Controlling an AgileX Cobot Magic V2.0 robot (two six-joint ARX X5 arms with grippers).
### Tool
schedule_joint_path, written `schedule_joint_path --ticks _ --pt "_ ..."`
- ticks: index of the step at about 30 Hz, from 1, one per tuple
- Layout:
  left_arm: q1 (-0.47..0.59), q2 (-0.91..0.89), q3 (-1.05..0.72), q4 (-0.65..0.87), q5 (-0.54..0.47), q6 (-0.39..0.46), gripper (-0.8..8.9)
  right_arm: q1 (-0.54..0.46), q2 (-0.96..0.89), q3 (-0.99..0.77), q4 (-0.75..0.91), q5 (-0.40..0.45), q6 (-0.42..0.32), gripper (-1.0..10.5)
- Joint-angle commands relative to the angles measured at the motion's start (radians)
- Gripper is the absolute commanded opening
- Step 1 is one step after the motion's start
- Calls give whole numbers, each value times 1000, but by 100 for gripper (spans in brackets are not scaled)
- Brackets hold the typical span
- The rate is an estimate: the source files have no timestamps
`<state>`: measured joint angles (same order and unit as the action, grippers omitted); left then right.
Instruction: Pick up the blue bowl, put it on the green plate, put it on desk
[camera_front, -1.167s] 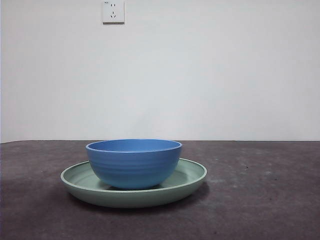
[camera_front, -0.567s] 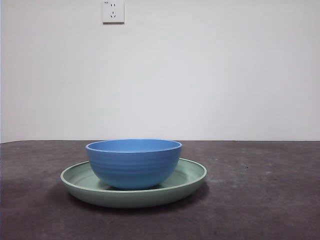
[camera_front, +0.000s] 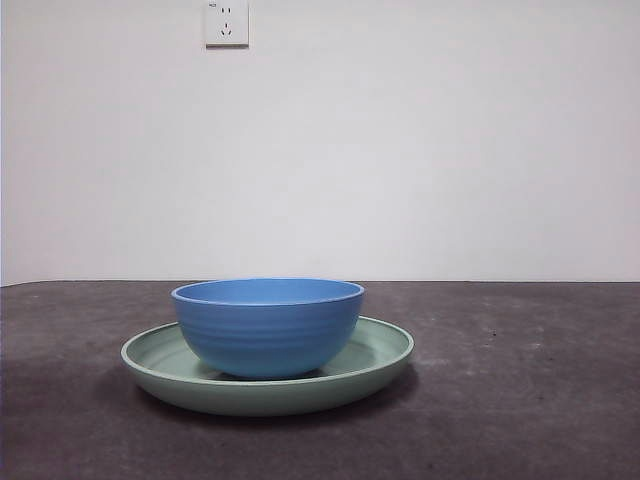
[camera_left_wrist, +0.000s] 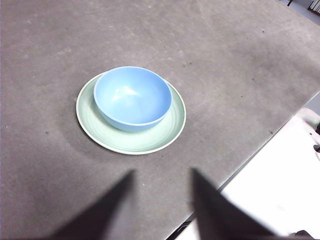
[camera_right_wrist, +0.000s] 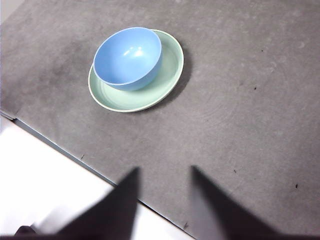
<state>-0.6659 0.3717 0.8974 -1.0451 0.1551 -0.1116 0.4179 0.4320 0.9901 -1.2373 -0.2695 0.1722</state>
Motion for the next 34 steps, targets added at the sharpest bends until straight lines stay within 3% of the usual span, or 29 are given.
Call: schedule_joint_path --ticks 1,15,22,27,34 --pt "-8 2 10 27 -5 6 51 5 3 6 11 -3 6 40" --pt "-4 1 3 37 -6 6 51 5 3 6 11 -3 5 40" --pt "267 -14 -45 63 24 17 50 5 3 6 11 -3 4 40" --pt "443 -71 -248 330 -6 150 51 5 3 6 11 -3 4 40" --pt "590 -189 -654 837 -6 153 50 5 3 6 11 -3 3 40"
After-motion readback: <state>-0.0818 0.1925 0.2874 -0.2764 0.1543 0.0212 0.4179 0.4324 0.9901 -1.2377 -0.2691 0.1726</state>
